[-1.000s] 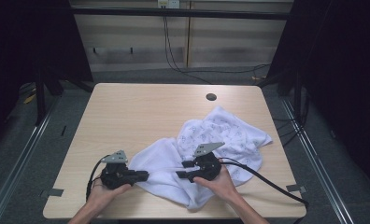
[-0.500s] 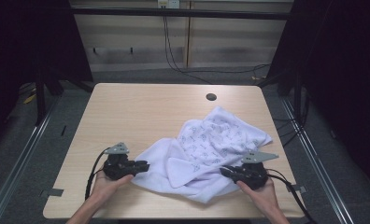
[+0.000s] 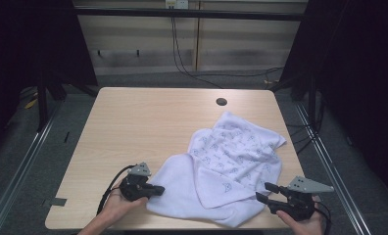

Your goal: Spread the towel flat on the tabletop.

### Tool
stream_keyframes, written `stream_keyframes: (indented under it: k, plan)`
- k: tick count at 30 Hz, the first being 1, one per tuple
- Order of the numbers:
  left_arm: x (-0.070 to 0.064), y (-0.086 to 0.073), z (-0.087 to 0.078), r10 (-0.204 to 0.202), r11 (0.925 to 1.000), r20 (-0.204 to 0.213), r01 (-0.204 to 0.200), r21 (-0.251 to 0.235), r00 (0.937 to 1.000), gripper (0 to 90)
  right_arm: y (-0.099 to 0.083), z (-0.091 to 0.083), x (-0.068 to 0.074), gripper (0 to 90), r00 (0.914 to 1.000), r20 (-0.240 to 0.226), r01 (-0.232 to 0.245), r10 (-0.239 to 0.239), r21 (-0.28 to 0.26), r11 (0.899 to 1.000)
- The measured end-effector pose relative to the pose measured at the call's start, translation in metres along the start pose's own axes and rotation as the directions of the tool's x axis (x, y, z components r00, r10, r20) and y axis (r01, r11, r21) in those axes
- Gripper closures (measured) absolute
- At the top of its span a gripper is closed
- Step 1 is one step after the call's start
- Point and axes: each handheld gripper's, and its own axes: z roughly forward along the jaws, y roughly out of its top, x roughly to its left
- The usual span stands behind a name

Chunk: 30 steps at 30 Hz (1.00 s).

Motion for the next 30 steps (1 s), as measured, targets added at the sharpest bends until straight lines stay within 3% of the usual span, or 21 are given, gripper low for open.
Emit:
stream_keyframes:
  k: [3, 6, 8, 10, 12, 14, 16, 18, 19, 21, 23, 25, 26, 28, 30]
  plan:
    - [-0.003, 0.000, -0.004, 0.000, 1.0000, 0.018, 0.000, -0.010, 0.9998, 82.6, 0.004, 0.007, 0.012, 51.5, 0.9983, -0.055, 0.020, -0.019, 0.008, 1.000]
    - [0.007, 0.006, -0.015, -0.035, 0.9946, 0.008, 0.036, -0.097, 0.9993, 80.1, 0.011, 0.033, 0.028, 57.8, 0.9868, -0.158, 0.041, -0.034, 0.040, 0.998]
    - [0.016, 0.009, -0.020, -0.062, 0.9878, -0.012, 0.060, -0.143, 0.9980, 80.0, 0.017, 0.060, 0.044, 61.9, 0.9713, -0.229, 0.086, -0.063, 0.091, 0.992]
    - [0.028, 0.012, -0.024, -0.099, 0.9791, -0.037, 0.091, -0.182, 0.9944, 80.6, 0.021, 0.075, 0.053, 63.0, 0.9611, -0.264, 0.115, -0.083, 0.109, 0.987]
    - [0.040, 0.013, -0.024, -0.122, 0.9751, -0.068, 0.107, -0.194, 0.9902, 81.1, 0.027, 0.096, 0.065, 61.5, 0.9446, -0.309, 0.156, -0.109, 0.130, 0.979]
    - [0.051, 0.013, -0.022, -0.177, 0.9634, -0.051, 0.163, -0.213, 0.9828, 78.7, 0.029, 0.111, 0.072, 58.4, 0.9356, -0.330, 0.182, -0.125, 0.149, 0.972]
    - [0.055, 0.013, -0.017, -0.188, 0.9638, -0.034, 0.178, -0.199, 0.9816, 71.0, 0.028, 0.123, 0.078, 55.5, 0.9257, -0.352, 0.209, -0.138, 0.174, 0.962]
    - [0.052, 0.013, -0.010, -0.177, 0.9736, -0.051, 0.167, -0.156, 0.9829, 63.8, 0.025, 0.130, 0.083, 53.0, 0.9213, -0.358, 0.233, -0.151, 0.199, 0.952]
    - [0.050, 0.013, -0.007, -0.168, 0.9774, -0.054, 0.160, -0.138, 0.9842, 61.7, 0.022, 0.132, 0.084, 52.9, 0.9204, -0.355, 0.251, -0.164, 0.215, 0.944]
    - [0.048, 0.014, -0.002, -0.156, 0.9812, -0.049, 0.149, -0.122, 0.9865, 62.0, 0.021, 0.132, 0.085, 59.0, 0.9226, -0.348, 0.253, -0.167, 0.218, 0.943]
    - [0.043, 0.015, 0.002, -0.112, 0.9902, -0.051, 0.107, -0.089, 0.9924, 74.6, 0.022, 0.130, 0.084, 73.5, 0.9293, -0.321, 0.259, -0.182, 0.215, 0.942]
    - [0.040, 0.015, 0.004, -0.090, 0.9933, -0.071, 0.085, -0.079, 0.9934, 85.1, 0.022, 0.127, 0.081, 83.1, 0.9373, -0.303, 0.242, -0.172, 0.212, 0.947]
    - [0.039, 0.017, 0.004, -0.092, 0.9927, -0.065, 0.086, -0.085, 0.9937, 86.5, 0.023, 0.126, 0.079, 84.5, 0.9383, -0.302, 0.236, -0.168, 0.203, 0.950]
    - [0.038, 0.018, 0.000, -0.097, 0.9888, -0.073, 0.088, -0.120, 0.9926, 87.2, 0.028, 0.118, 0.071, 85.3, 0.9473, -0.291, 0.189, -0.133, 0.172, 0.967]
    - [0.036, 0.021, -0.009, -0.102, 0.9802, -0.065, 0.090, -0.177, 0.9926, 87.2, 0.033, 0.109, 0.064, 85.6, 0.9535, -0.277, 0.162, -0.119, 0.136, 0.977]
